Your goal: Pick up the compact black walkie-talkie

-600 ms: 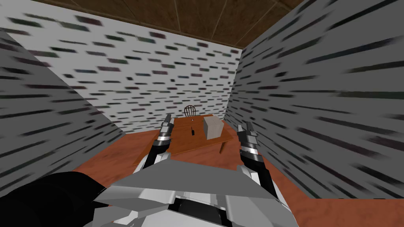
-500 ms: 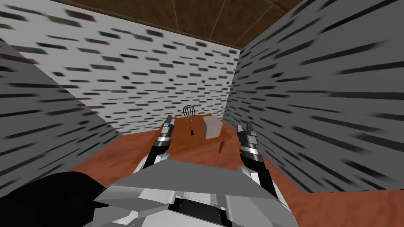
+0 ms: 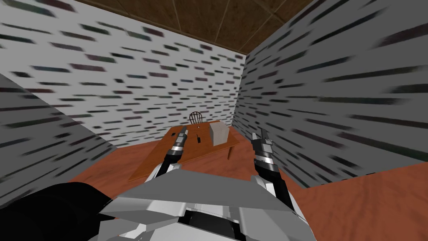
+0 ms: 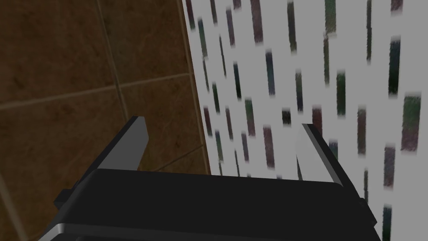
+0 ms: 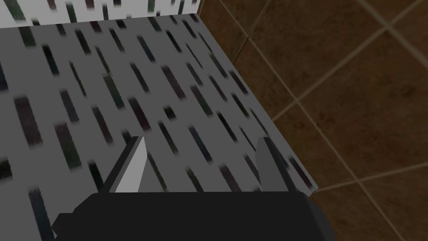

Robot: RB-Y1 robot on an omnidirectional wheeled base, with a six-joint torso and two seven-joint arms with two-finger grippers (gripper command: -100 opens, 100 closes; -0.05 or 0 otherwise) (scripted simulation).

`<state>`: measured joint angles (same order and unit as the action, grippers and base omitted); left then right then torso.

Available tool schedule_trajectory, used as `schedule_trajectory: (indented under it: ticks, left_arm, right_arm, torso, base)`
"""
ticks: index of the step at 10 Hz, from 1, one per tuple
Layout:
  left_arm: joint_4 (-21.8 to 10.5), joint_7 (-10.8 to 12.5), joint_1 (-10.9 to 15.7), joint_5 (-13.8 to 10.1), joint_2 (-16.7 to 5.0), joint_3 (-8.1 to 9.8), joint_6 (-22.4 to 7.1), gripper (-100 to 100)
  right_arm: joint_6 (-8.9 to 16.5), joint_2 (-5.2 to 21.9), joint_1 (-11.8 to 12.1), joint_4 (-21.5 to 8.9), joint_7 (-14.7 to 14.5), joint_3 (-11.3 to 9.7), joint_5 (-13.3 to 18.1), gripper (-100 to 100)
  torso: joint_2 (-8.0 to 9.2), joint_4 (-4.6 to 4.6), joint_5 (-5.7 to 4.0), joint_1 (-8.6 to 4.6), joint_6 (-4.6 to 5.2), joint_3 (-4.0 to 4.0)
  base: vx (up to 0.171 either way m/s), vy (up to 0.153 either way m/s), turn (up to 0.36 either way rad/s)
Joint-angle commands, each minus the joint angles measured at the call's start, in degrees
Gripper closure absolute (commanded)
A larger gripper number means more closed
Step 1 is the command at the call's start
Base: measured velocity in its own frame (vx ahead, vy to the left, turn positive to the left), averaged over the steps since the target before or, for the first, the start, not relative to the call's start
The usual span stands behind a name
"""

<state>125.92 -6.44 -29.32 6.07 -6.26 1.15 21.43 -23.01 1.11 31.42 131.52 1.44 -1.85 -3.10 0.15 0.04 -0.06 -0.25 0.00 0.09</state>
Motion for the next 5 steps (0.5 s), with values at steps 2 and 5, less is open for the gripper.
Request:
schedule_trajectory:
  ticks: [2,5]
  left_arm:
    - [-3.87,-0.23,0.54,0.38,-0.80,-0.47,-1.30,-100]
    - [-7.46,-0.35,1.16,0.69,-1.60,-0.75,-2.87,-100]
  right_arm:
    - [0.00,0.00,0.00,0.00,0.00,0.00,0.00,0]
    - [0.00,0.00,0.00,0.00,0.00,0.00,0.00,0]
  torso:
    - [-0.03,-0.01,0.02,0.06,0.01,-0.02]
    - [0.00,0.00,0.00,0.02,-0.01,0.00]
  base:
    - [-0.028,-0.062,-0.133]
    - [-0.030,-0.073,-0.137]
